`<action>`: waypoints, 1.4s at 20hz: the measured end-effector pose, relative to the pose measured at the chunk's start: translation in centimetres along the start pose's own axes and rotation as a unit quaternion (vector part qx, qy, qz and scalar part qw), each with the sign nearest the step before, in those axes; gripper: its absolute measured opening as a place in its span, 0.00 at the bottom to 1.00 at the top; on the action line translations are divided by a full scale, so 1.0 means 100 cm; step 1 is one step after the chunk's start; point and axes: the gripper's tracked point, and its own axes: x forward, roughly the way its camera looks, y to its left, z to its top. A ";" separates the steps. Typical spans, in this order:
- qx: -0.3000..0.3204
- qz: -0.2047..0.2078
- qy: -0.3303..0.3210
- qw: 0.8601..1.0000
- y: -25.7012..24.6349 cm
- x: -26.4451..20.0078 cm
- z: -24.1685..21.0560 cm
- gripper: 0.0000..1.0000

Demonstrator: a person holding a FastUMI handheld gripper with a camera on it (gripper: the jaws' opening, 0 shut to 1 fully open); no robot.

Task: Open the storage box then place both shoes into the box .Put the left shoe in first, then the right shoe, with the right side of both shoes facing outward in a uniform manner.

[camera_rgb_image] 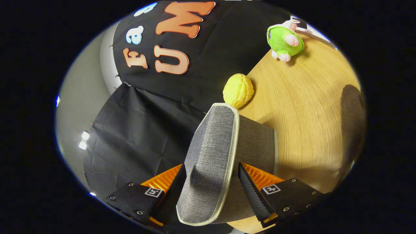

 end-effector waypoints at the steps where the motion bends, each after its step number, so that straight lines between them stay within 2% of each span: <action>1: 0.002 0.004 -0.007 1.000 0.003 -0.003 0.002 0.94; 3: -0.001 0.008 -0.025 1.000 0.008 -0.009 0.013 0.83; 5: 0.006 0.043 -0.042 0.998 0.029 -0.022 0.026 0.71; 6: 0.007 0.056 -0.049 0.997 0.041 -0.023 0.032 0.62; 8: -0.027 0.035 -0.050 0.998 0.039 -0.019 0.030 0.48; 10: -0.049 0.023 -0.035 0.998 0.032 -0.015 0.018 0.46; 13: -0.040 0.008 -0.014 0.999 0.024 -0.007 0.010 0.46; 16: -0.038 -0.035 -0.014 0.999 0.003 -0.003 0.007 0.25; 20: -0.027 -0.015 -0.028 0.999 0.032 -0.009 0.015 0.10; 22: -0.036 -0.004 -0.032 0.999 0.050 -0.013 0.019 0.07; 28: -0.103 0.012 -0.050 0.993 0.120 -0.016 0.041 0.09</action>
